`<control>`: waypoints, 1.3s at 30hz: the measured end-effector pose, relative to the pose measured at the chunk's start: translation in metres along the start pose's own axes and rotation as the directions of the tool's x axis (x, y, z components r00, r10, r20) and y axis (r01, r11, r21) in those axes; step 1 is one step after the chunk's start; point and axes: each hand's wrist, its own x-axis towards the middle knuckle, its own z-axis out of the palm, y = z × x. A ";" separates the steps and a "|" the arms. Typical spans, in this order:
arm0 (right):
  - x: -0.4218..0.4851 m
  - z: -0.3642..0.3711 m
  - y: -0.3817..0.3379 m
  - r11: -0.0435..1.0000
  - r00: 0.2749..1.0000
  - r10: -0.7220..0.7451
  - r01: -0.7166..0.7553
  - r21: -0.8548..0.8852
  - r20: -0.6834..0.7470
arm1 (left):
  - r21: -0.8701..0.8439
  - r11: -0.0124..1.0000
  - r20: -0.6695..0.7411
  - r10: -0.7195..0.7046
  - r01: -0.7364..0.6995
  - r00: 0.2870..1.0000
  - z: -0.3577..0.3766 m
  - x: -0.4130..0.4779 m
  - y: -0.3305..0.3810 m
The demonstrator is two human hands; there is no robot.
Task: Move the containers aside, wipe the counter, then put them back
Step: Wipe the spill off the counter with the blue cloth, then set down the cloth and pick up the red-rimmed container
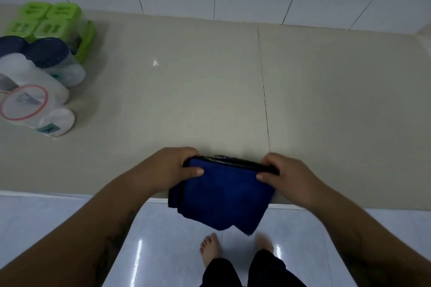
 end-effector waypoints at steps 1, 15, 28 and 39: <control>0.011 -0.006 -0.006 1.000 1.000 -0.013 0.013 -0.017 -0.006 | -0.033 0.999 -0.017 -0.010 0.009 1.000 -0.005 0.002 -0.003; 0.079 0.058 -0.070 0.949 0.896 -0.262 0.172 -0.264 -0.358 | 0.485 0.860 -0.538 0.153 0.156 0.829 0.017 0.043 -0.003; 0.069 0.074 -0.035 0.834 0.956 -0.233 0.102 -0.543 -0.178 | 0.656 0.744 -0.388 0.183 0.131 0.903 0.024 0.039 -0.034; 0.066 0.074 -0.037 0.833 0.962 -0.230 0.117 -0.541 -0.146 | 0.659 0.721 -0.414 0.110 0.214 0.903 0.029 0.034 -0.029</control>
